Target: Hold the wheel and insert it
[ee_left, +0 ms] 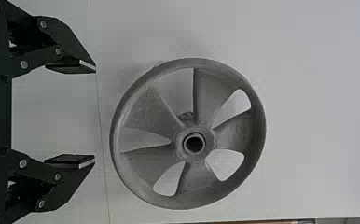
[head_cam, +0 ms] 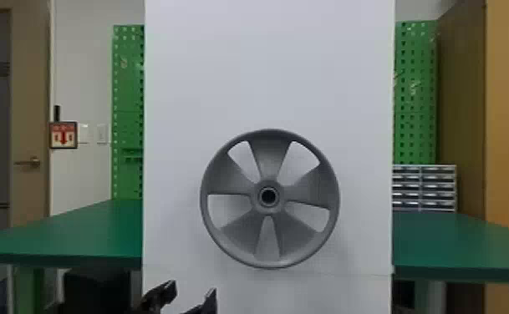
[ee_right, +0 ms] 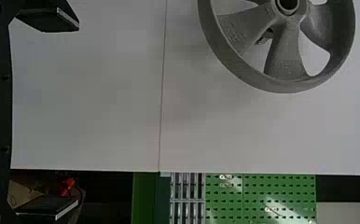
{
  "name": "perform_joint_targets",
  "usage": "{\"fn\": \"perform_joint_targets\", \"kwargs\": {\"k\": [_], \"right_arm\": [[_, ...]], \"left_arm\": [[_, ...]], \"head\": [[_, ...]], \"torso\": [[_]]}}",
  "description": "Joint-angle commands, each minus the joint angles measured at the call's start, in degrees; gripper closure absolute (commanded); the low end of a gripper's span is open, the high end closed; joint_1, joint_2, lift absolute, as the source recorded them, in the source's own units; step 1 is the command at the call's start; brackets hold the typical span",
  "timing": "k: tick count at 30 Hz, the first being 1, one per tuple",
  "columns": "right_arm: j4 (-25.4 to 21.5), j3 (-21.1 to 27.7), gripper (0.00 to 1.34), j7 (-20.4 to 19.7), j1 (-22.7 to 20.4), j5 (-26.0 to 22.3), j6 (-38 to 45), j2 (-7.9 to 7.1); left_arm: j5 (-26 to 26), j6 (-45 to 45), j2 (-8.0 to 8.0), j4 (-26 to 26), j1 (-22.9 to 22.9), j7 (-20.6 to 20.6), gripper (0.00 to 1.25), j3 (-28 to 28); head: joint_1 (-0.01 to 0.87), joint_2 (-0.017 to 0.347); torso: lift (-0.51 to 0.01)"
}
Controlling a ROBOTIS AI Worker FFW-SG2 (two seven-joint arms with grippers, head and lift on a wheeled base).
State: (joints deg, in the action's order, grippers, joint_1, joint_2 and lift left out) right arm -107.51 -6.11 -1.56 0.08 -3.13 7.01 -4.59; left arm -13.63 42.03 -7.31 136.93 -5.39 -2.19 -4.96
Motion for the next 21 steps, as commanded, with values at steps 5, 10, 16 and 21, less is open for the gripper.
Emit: {"fn": "perform_joint_targets", "kwargs": {"k": [5,10,16,21], "right_arm": [[2.0,-0.6,0.00,0.0,-0.3,-0.8,-2.9,-0.95],[2.2,0.0,0.00,0.0,-0.6,-0.7,-3.8,-0.86],[2.8,0.2,0.00,0.0,-0.8,-0.5,-4.5,-0.86],[3.5,0.1,0.01,0.0,-0.9,-0.3,-4.5,-0.33]], "left_arm": [[0.2,-0.3,0.10,0.0,0.0,0.0,0.55,0.0],[0.6,-0.5,0.28,0.0,0.0,0.0,0.55,0.0],[1.2,-0.9,0.36,0.0,0.5,0.0,0.55,0.0],[1.4,-1.0,0.36,0.0,0.5,0.0,0.55,0.0]], "head": [[0.005,0.114],[0.005,0.114],[0.005,0.114],[0.005,0.114]], "torso": [[-0.478],[-0.478],[-0.478],[-0.478]]}}
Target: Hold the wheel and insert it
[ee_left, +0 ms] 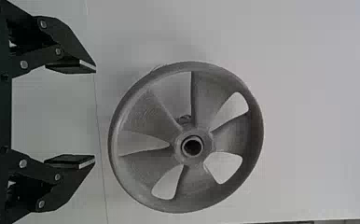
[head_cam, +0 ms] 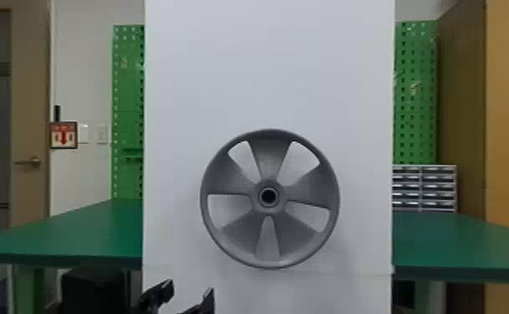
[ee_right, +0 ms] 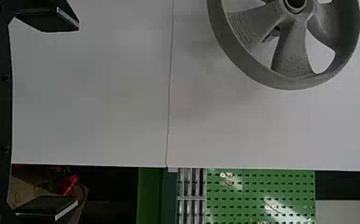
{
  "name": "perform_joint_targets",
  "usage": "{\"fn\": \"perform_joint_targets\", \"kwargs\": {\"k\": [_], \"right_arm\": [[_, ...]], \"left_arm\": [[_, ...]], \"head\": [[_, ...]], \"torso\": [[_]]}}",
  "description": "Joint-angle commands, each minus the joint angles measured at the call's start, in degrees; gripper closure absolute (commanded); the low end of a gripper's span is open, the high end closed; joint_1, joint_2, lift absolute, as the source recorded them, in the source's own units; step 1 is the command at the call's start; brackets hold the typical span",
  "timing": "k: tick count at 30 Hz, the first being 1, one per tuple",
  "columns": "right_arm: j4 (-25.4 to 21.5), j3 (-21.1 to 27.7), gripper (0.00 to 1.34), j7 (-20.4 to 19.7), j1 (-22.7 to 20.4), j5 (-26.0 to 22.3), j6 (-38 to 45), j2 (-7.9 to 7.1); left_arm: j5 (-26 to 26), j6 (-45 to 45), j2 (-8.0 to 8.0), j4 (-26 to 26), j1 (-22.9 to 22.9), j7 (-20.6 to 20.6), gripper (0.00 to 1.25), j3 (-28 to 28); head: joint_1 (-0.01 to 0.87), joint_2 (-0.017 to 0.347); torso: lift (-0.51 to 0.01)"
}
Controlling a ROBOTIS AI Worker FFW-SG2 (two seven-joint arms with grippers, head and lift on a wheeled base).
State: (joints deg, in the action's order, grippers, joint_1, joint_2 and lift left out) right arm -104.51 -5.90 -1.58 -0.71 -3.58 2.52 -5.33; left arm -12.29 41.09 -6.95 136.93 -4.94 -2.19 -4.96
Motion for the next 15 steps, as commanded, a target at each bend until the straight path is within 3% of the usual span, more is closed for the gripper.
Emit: {"fn": "perform_joint_targets", "kwargs": {"k": [1,15], "right_arm": [[0.5,-0.2,0.02,0.0,-0.1,0.2,-0.1,0.50],[0.8,-0.9,0.04,0.0,0.0,1.5,-0.7,0.76]], "left_arm": [[0.1,0.0,0.01,0.0,0.1,0.0,0.55,0.0],[0.2,-0.3,0.09,0.0,0.0,0.0,0.55,0.1]], "head": [[0.005,0.114],[0.005,0.114]], "torso": [[-0.478],[-0.478]]}}
